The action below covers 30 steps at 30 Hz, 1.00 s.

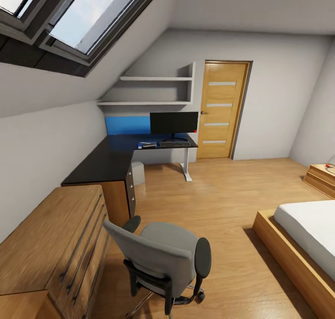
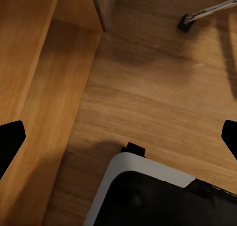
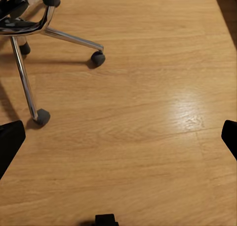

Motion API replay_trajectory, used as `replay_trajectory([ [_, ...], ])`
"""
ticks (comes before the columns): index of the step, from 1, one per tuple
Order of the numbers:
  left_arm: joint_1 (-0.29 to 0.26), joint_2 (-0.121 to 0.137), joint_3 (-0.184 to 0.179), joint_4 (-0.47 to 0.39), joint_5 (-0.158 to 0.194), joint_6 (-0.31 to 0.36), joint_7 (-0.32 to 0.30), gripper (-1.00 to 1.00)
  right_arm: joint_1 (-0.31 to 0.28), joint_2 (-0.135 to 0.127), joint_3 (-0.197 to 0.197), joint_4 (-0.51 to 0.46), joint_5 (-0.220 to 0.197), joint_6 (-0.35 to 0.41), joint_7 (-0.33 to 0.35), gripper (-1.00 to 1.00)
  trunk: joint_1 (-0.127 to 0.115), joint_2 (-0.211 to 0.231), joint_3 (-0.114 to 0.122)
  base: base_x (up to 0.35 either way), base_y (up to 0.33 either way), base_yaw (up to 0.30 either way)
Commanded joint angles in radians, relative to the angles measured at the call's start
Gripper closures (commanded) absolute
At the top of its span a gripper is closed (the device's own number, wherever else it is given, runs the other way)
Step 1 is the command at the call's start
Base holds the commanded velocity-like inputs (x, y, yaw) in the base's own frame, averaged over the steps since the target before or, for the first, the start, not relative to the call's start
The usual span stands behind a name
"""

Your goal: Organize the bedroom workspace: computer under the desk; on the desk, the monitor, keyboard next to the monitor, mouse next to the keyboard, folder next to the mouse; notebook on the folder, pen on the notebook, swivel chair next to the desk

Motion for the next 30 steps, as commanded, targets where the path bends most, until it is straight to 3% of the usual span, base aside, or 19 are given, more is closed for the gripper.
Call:
replay_trajectory([
  [1,0.000,0.000,-0.008,-0.001,0.001,-0.001,0.007,-1.00,-0.001,0.000,0.008,0.000,0.000,0.000,-0.009,-1.00,0.004,-0.009,-0.005,-0.007,0.000,0.000],
  [30,-0.001,0.000,-0.007,-0.001,0.001,-0.001,0.007,-1.00,-0.001,0.000,0.009,0.002,0.000,0.001,-0.009,-1.00,0.115,-0.212,-0.096,-0.132,0.000,0.000],
])
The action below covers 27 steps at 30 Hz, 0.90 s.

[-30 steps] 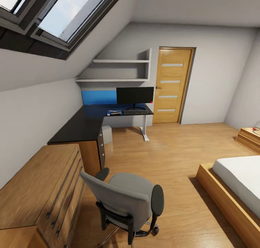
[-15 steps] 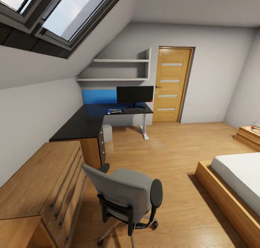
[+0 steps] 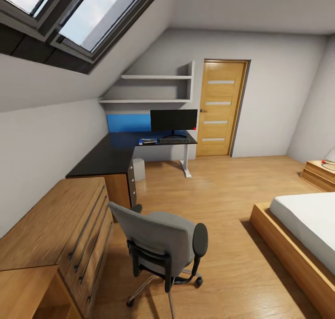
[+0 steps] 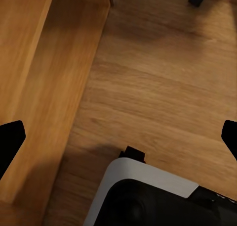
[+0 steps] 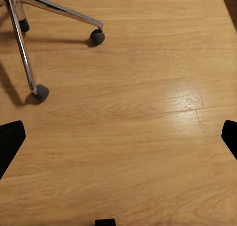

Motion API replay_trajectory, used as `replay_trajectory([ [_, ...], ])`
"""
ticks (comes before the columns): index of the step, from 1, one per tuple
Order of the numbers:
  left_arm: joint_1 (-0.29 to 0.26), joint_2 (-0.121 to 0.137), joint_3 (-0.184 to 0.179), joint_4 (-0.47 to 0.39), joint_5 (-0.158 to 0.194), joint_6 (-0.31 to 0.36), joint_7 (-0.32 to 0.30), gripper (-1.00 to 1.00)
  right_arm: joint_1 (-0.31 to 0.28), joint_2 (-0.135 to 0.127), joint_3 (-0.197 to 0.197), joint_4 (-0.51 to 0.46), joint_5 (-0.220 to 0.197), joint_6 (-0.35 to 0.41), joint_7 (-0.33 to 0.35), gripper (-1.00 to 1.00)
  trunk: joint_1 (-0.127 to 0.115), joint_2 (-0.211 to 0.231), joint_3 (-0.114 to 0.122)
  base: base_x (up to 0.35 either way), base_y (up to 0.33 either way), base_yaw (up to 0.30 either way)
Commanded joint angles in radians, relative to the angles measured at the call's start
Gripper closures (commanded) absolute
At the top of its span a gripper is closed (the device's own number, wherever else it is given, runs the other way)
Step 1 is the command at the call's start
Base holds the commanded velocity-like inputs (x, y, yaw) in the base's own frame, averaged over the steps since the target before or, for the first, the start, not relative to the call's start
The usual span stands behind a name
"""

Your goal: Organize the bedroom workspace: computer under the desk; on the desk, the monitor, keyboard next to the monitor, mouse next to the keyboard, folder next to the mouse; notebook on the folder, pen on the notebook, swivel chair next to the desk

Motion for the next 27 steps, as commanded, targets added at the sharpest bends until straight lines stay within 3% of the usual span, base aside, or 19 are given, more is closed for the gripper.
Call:
replay_trajectory([
  [1,0.000,0.000,-0.008,-0.001,0.001,-0.001,0.007,-1.00,0.000,0.000,0.008,0.000,0.000,0.000,-0.009,-1.00,0.004,-0.008,-0.005,-0.019,0.000,0.000],
  [9,0.000,-0.004,-0.012,-0.001,0.000,0.006,0.007,-1.00,0.000,0.000,0.011,-0.002,0.002,-0.002,-0.008,-1.00,0.035,-0.064,-0.030,-0.004,0.000,0.000],
  [11,0.000,-0.019,-0.015,-0.013,-0.002,0.041,0.005,-1.00,0.000,0.001,0.010,-0.008,0.003,-0.001,-0.008,-1.00,0.042,-0.078,-0.036,0.000,0.000,0.000],
  [20,0.001,-0.034,-0.018,-0.221,-0.015,0.091,0.014,-1.00,-0.006,0.003,0.005,-0.130,0.003,0.001,-0.016,-1.00,0.077,-0.141,-0.064,0.000,0.000,0.000],
  [27,-0.002,-0.050,-0.019,-0.377,-0.020,0.097,0.126,-1.00,-0.091,0.018,0.000,-0.175,-0.004,0.018,-0.022,-1.00,0.104,-0.190,-0.086,0.000,0.000,0.000],
])
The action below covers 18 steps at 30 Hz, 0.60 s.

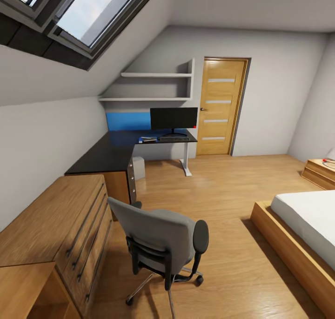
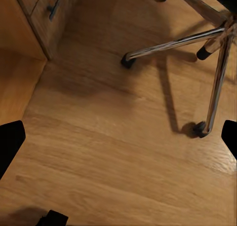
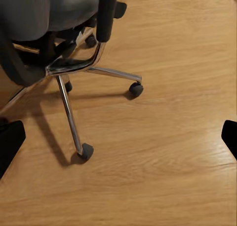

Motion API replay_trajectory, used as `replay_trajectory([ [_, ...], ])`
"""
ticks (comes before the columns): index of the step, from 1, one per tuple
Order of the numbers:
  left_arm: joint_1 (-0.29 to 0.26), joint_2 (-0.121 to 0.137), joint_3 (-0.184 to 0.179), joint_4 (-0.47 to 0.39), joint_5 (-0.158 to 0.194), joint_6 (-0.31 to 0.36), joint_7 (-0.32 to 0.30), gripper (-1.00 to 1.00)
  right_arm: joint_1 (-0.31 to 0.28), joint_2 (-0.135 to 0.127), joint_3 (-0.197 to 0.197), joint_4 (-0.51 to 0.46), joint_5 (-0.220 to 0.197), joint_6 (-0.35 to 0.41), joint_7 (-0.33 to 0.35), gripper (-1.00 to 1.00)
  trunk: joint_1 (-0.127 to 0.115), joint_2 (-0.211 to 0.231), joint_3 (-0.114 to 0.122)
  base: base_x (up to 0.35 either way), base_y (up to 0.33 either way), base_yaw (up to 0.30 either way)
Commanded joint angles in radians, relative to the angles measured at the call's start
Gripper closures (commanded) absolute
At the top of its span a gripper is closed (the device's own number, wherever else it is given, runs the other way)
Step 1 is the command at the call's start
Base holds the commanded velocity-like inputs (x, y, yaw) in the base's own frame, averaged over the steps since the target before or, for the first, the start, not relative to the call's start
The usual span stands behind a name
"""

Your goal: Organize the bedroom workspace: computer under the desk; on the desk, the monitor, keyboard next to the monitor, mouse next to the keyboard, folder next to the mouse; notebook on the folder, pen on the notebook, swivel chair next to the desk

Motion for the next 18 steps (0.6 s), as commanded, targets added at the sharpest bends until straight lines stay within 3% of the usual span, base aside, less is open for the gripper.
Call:
replay_trajectory([
  [1,-0.008,-0.003,-0.008,-0.034,0.005,-0.001,0.039,-1.00,-0.030,0.008,0.006,-0.003,-0.004,0.010,-0.010,-1.00,0.004,-0.008,-0.005,0.000,0.000,0.000],
  [4,-0.021,-0.007,-0.008,-0.083,0.006,0.030,0.075,-1.00,-0.065,0.015,0.000,-0.004,-0.005,0.033,-0.011,-1.00,0.015,-0.029,-0.014,0.000,0.000,0.000],
  [9,-0.036,-0.009,-0.007,-0.121,0.010,0.174,0.106,-1.00,-0.097,0.019,-0.056,0.000,-0.005,0.055,-0.007,-1.00,0.035,-0.064,-0.030,0.000,0.000,0.000],
  [13,-0.038,-0.007,-0.006,-0.109,0.010,0.209,0.110,-1.00,-0.104,0.014,-0.081,0.005,-0.003,0.057,-0.005,-1.00,0.050,-0.092,-0.042,0.000,0.000,0.000],
  [18,-0.039,-0.001,-0.005,-0.084,0.007,0.219,0.112,-1.00,-0.106,0.017,-0.079,0.037,0.005,0.052,-0.003,-1.00,0.069,-0.127,-0.058,0.000,0.000,0.000],
])
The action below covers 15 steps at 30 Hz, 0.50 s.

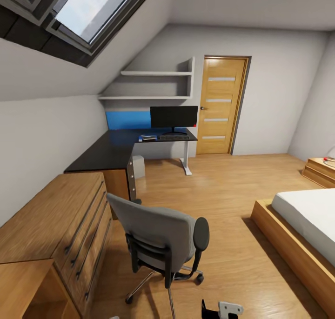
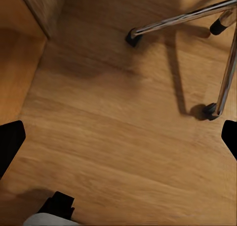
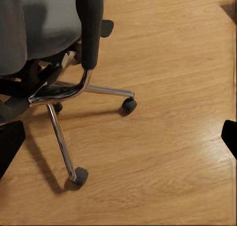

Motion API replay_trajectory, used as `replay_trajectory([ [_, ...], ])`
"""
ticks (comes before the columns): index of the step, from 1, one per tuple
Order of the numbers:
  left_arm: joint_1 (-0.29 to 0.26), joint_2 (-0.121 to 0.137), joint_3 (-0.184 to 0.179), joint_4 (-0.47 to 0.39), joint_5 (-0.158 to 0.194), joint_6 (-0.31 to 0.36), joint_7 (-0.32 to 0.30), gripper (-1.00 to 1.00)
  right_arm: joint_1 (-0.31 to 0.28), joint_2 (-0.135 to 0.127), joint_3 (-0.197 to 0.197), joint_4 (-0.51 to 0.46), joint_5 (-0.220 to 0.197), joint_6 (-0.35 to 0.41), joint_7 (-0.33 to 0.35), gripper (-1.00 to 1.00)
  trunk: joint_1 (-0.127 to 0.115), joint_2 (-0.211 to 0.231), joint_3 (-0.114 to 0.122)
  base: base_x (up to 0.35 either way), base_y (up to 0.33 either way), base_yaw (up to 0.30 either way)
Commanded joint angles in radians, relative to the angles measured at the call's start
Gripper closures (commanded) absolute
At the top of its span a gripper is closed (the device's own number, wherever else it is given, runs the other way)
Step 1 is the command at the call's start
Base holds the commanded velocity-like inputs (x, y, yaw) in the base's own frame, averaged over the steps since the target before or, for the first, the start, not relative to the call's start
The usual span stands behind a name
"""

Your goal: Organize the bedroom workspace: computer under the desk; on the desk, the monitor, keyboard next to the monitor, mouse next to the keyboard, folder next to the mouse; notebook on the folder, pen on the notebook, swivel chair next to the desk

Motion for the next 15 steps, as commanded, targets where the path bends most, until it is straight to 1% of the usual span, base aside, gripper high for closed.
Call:
replay_trajectory([
  [1,-0.001,0.001,-0.008,0.001,0.011,-0.006,0.007,-1.00,-0.001,0.001,0.011,0.005,-0.001,-0.003,-0.008,-1.00,0.004,-0.008,-0.004,0.000,0.000,0.000],
  [8,-0.001,0.002,-0.007,0.004,0.012,-0.007,0.009,-1.00,-0.001,0.005,0.013,0.010,-0.002,-0.011,-0.008,-1.00,0.031,-0.057,-0.027,0.000,0.000,0.000],
  [15,-0.001,0.002,-0.007,0.004,0.012,-0.010,0.011,-1.00,-0.001,0.005,0.012,0.010,-0.004,-0.012,-0.009,-1.00,0.058,-0.106,-0.059,0.000,0.000,0.000],
])
